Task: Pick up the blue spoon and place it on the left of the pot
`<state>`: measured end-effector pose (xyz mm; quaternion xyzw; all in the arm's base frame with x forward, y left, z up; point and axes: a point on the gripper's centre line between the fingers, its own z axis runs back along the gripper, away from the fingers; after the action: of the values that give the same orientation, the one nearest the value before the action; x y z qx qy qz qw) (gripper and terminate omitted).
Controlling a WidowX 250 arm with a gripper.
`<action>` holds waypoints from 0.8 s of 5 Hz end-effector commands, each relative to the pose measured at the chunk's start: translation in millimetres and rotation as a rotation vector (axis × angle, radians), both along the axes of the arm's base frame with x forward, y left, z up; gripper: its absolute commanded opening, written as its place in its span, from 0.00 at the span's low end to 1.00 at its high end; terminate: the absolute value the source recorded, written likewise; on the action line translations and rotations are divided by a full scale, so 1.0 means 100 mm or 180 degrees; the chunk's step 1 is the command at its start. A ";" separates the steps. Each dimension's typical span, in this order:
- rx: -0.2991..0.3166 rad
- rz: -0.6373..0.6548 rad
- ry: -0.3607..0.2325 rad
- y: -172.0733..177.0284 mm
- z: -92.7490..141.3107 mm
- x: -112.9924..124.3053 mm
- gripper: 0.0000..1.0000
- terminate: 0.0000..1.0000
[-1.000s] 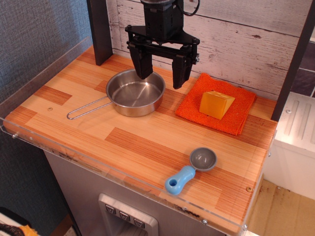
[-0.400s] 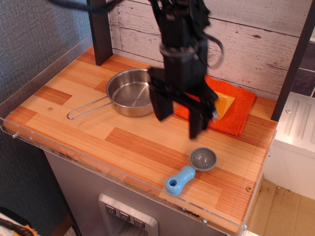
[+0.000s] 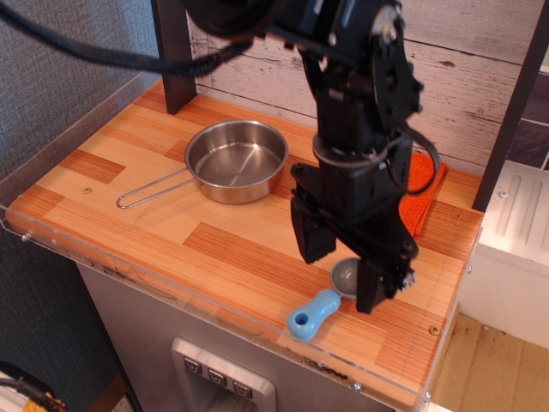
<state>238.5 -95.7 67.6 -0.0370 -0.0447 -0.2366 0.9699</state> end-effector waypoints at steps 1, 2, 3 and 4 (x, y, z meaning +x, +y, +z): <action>0.0300 -0.0245 0.0127 -0.03 -0.25 0.10 1.00 0.00; 0.0439 -0.0254 0.0255 0.02 -0.34 0.07 1.00 0.00; 0.0414 -0.0206 0.0280 0.02 -0.46 0.06 1.00 0.00; 0.0430 -0.0151 0.0341 0.09 -0.56 0.05 1.00 0.00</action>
<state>242.6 -92.9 5.4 0.0152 0.0367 -0.2593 0.9650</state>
